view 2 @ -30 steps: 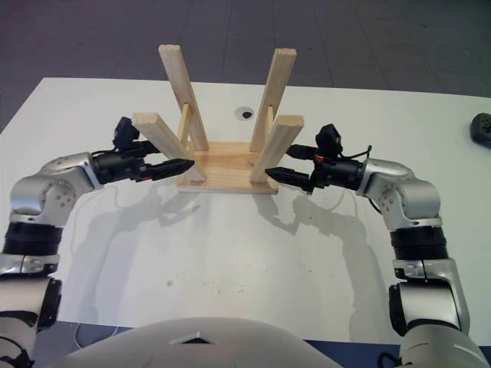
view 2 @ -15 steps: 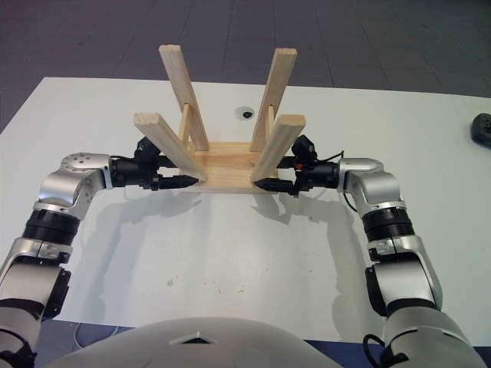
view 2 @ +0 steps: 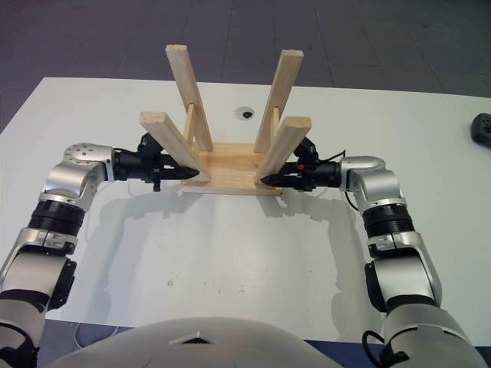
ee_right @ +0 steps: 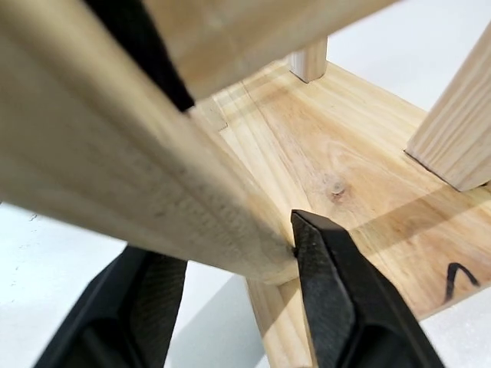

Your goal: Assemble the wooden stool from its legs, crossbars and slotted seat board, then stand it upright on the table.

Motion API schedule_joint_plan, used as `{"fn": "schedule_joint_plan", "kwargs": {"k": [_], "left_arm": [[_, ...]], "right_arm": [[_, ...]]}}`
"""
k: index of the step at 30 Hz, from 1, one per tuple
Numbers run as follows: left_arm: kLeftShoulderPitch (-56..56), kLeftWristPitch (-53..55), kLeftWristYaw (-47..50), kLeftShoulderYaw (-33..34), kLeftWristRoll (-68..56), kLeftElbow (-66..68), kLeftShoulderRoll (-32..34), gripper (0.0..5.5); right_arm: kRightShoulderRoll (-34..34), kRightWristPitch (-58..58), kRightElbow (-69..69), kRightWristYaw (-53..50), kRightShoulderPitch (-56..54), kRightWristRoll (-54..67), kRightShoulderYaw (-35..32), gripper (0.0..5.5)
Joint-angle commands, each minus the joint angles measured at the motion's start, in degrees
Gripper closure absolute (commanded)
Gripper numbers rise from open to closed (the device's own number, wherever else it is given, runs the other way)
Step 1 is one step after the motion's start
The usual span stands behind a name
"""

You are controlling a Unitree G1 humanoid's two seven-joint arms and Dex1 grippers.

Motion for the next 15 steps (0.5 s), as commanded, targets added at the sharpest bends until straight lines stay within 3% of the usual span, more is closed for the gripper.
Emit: {"fn": "schedule_joint_plan", "kwargs": {"k": [1, 5, 8, 12, 15], "left_arm": [[0.4, 6.2, -1.4, 0.3, -1.7, -3.7, 0.3, 3.96], [-0.3, 22.1, -2.5, 1.8, -8.0, -11.7, 2.0, 3.96], [-2.3, 37.5, -2.3, 5.2, -15.7, -16.9, 3.9, 4.03], [-6.4, 54.0, 2.5, 12.9, -23.8, -17.7, 3.5, 4.23], [-5.6, 58.8, 5.9, 14.2, -24.6, -18.3, 3.8, 4.27]], "right_arm": [[-0.8, 4.4, -5.7, 2.2, 3.7, 1.3, 1.1, 3.74], [-3.6, 18.0, -16.2, 1.8, 6.4, 9.6, -3.2, 3.89], [-3.8, 36.2, -25.3, -3.8, 7.7, 21.7, -12.5, 3.95], [1.6, 57.2, -32.4, -14.4, 8.5, 31.8, -27.8, 4.08], [6.6, 63.8, -37.6, -21.6, 11.5, 33.6, -35.1, 4.19]]}}
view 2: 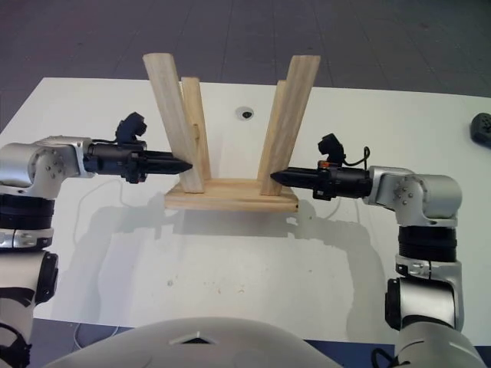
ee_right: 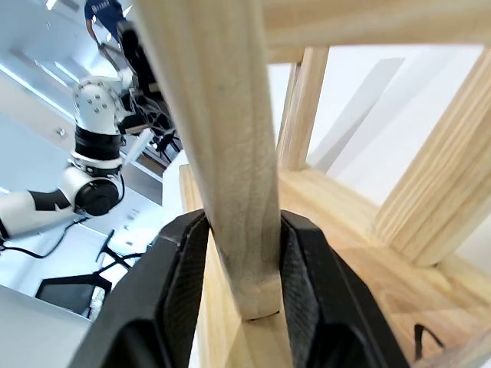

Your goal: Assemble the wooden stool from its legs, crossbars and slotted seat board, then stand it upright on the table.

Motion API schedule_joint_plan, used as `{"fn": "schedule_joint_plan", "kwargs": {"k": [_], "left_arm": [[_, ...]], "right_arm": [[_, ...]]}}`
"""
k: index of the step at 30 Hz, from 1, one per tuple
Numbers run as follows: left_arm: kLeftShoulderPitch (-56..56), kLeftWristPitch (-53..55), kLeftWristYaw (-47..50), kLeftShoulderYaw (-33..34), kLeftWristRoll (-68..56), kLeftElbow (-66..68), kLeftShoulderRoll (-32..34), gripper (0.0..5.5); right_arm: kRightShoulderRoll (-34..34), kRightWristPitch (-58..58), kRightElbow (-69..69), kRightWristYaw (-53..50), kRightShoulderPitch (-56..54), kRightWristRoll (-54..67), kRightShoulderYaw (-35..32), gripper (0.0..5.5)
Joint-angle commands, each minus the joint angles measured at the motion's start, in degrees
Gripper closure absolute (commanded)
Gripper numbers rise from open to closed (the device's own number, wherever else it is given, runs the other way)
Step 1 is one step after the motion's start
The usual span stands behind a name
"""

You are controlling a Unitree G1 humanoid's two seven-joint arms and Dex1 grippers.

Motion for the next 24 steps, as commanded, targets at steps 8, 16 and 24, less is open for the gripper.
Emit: {"fn": "schedule_joint_plan", "kwargs": {"k": [8, 16, 24], "left_arm": [[8.5, -4.3, 14.2, 4.3, 1.7, -5.4, -1.4, 3.33], [10.3, -8.1, 18.2, 22.3, -7.4, -10.9, 0.5, 1.9], [32.6, -46.5, 0.7, 13.0, 14.4, -20.1, 13.7, 0.59]], "right_arm": [[13.9, 9.5, -13.9, -21.7, 7.4, 11.5, -18.9, 2.73], [2.3, -8.1, -17.7, -16.0, 16.9, 5.4, -17.3, 1.37], [-12.4, -68.5, -17.3, 9.7, 42.3, -28.1, -3.3, 0.13]]}}
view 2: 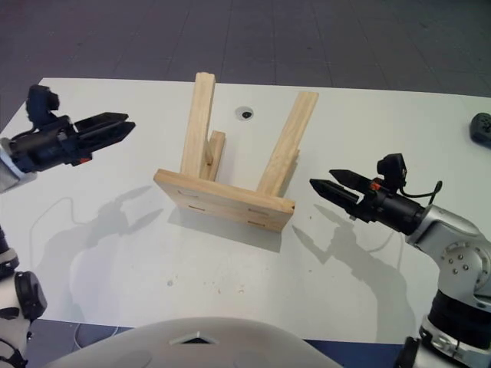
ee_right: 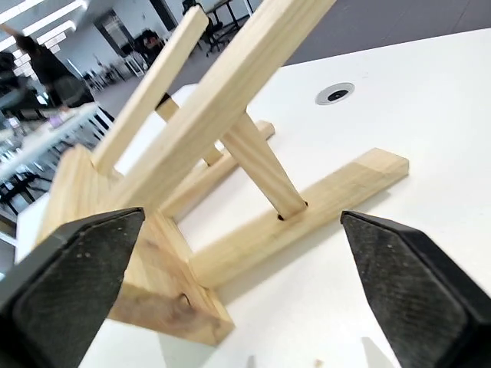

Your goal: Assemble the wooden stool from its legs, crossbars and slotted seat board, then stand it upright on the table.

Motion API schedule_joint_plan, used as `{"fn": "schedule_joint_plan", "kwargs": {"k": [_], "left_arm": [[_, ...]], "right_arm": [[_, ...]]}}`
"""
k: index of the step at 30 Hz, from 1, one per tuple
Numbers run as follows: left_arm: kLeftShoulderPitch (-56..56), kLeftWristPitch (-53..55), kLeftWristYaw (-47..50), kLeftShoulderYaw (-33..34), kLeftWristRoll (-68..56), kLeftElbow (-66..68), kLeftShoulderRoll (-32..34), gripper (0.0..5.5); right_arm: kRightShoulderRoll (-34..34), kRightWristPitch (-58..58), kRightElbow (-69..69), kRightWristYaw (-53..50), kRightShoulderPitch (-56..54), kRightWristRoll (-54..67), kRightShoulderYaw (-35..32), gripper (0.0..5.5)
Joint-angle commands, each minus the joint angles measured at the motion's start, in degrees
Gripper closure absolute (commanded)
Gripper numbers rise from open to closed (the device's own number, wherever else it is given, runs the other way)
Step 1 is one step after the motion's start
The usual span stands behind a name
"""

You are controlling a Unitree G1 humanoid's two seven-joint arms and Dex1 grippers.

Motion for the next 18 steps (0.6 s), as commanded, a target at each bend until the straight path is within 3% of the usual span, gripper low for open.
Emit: {"fn": "schedule_joint_plan", "kwargs": {"k": [1, 3, 13, 18], "left_arm": [[17.3, -29.3, -10.9, -9.4, 17.3, -8.6, 7.1, 0.39], [17.1, -31.0, -11.4, -11.9, 18.2, -7.9, 6.1, 0.12], [9.8, -49.1, -13.1, -29.2, 29.2, 1.7, -2.2, 0.12], [9.3, -52.5, -11.3, -29.7, 30.4, 5.2, -3.1, 0.1]], "right_arm": [[-8.0, -40.3, 3.2, 15.4, 13.8, -21.1, 10.2, 0.1], [-7.9, -43.9, 5.4, 16.6, 14.4, -22.5, 11.8, 0.1], [-5.0, -49.8, 10.7, 17.5, 5.9, -23.4, 23.5, 0.1], [-3.7, -48.2, 10.7, 15.6, 2.5, -22.3, 26.8, 0.9]]}}
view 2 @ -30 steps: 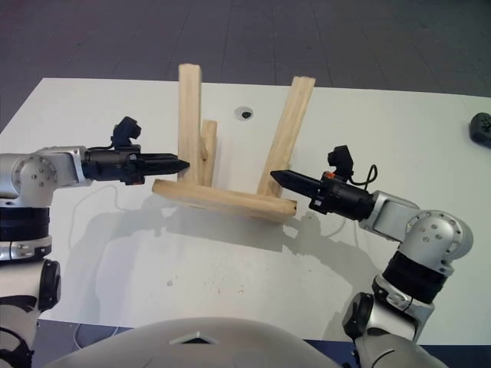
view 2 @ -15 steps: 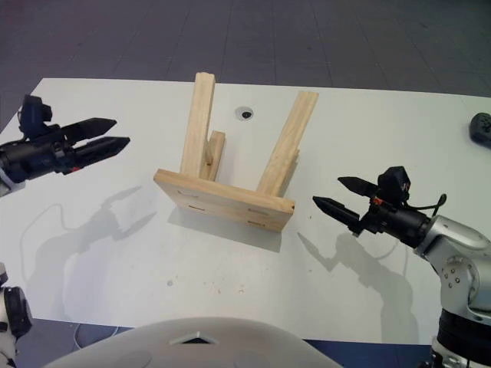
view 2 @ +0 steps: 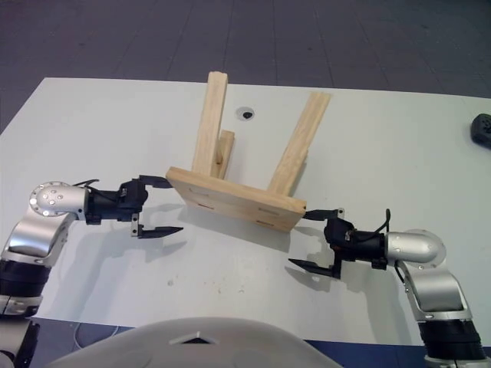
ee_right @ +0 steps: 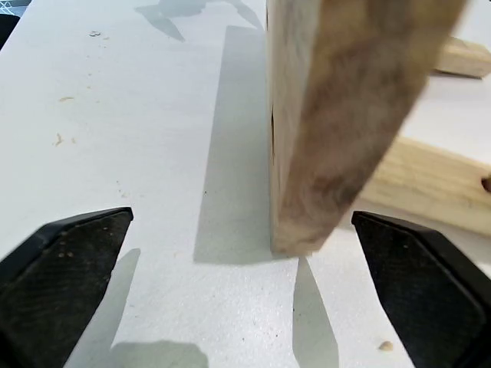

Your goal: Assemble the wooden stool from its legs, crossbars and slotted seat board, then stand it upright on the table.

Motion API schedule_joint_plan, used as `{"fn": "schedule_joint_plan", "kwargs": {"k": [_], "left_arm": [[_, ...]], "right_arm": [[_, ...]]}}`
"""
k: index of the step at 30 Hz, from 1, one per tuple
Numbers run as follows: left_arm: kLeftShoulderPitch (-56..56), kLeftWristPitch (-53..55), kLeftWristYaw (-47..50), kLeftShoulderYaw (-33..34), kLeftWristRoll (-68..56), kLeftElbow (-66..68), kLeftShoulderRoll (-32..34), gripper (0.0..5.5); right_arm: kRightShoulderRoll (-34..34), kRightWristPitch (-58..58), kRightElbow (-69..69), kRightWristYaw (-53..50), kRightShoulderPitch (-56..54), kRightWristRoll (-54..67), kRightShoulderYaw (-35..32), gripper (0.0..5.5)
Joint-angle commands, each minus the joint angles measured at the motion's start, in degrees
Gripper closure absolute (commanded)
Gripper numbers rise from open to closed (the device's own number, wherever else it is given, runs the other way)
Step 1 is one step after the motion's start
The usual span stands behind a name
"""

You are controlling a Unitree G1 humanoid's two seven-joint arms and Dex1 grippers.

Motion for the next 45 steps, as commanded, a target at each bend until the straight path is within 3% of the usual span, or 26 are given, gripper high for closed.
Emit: {"fn": "schedule_joint_plan", "kwargs": {"k": [1, 9, 17, 21, 27, 39, 42, 45], "left_arm": [[-0.9, -2.3, 1.4, -0.3, 1.6, 2.8, 0.2, 0.1], [-7.9, -5.5, 3.5, 1.1, 3.0, 11.4, -0.1, 0.1], [-15.2, -4.0, -0.7, -5.1, 2.5, 12.9, -4.9, 0.1], [-14.2, -6.5, -3.5, -7.1, 4.1, 14.5, -3.5, 0.1], [-17.0, -5.8, -4.4, -7.2, 3.1, 17.4, -5.4, 1.09], [-13.3, -0.5, -8.6, -6.4, 0.3, 12.4, -2.0, 3.26], [-12.1, -0.1, -8.5, -6.0, 0.0, 11.3, -1.7, 3.73], [-10.1, 0.8, -7.8, -5.4, -0.7, 9.1, -1.4, 3.85]], "right_arm": [[0.8, 1.2, 0.1, -1.5, -1.8, 1.2, 1.8, 1.1], [-0.2, 0.0, 3.0, -1.9, -2.0, 0.7, 3.0, 2.49], [-0.4, -0.8, 3.4, -3.1, -1.9, 0.1, 3.6, 3.8], [-0.5, -1.0, 3.4, -3.7, -1.7, 0.3, 3.6, 4.05], [-0.8, -1.5, 3.8, -4.0, -1.7, 0.3, 4.0, 4.11], [-1.0, -4.3, 11.5, -2.0, -7.9, -0.9, 5.7, 4.12], [-1.0, -5.5, 13.7, -1.0, -9.7, -1.6, 6.9, 4.12], [-0.4, -1.9, 14.2, -0.2, -12.1, 0.2, 7.6, 4.12]]}}
